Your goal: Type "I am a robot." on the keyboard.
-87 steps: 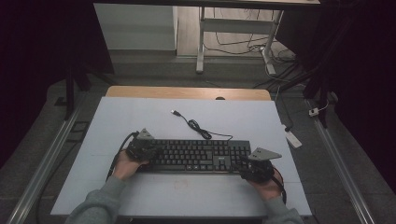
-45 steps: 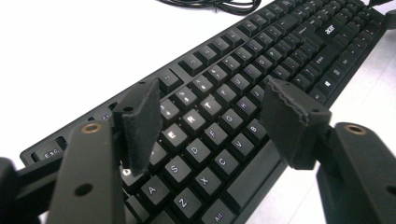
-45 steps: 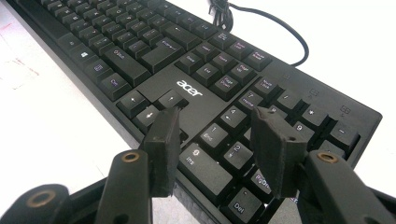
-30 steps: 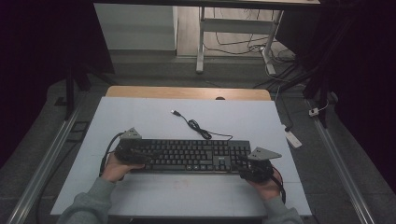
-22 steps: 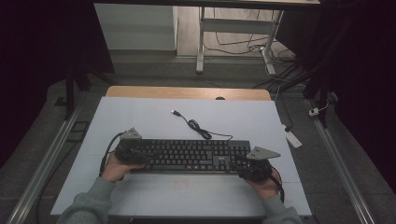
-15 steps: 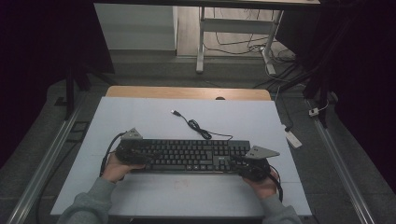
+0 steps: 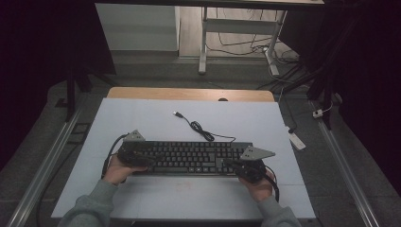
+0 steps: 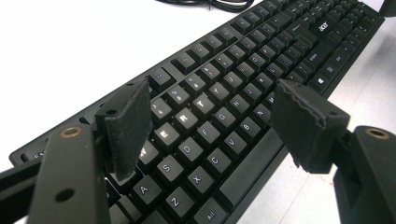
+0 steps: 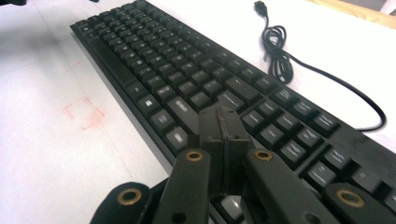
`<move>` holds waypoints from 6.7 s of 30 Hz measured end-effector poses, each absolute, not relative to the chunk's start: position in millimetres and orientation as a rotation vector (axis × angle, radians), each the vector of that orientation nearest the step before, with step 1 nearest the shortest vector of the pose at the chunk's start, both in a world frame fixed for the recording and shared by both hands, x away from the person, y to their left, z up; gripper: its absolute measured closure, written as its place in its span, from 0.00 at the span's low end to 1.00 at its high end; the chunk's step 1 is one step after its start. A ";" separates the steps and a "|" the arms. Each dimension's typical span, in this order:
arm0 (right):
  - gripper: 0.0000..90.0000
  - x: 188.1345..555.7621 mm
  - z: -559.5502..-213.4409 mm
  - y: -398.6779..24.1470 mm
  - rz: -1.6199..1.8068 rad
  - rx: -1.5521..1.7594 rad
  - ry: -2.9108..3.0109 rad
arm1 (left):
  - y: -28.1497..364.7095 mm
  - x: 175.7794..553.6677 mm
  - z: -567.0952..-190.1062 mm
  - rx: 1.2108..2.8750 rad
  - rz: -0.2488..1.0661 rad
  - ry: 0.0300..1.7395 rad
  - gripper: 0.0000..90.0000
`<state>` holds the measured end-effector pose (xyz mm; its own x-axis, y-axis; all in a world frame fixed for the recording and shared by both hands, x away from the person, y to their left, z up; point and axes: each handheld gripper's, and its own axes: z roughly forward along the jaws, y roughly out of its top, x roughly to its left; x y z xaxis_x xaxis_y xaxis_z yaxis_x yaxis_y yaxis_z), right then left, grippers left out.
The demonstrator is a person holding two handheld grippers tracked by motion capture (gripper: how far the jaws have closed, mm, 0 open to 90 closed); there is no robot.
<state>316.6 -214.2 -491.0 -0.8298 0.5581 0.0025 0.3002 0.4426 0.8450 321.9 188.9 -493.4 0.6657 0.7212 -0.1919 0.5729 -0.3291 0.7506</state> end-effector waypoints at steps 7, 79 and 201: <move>0.99 319.7 -489.6 -198.9 1.338 0.727 2.408 | 188.3 322.8 -494.3 2.040 0.222 1.001 0.32; 1.00 374.7 -515.7 -81.8 1.175 0.641 2.565 | 187.0 322.5 -495.2 2.052 0.217 0.993 0.31; 0.62 328.5 -500.6 -220.7 1.211 0.808 2.396 | 150.1 319.0 -511.1 2.146 0.239 0.911 0.86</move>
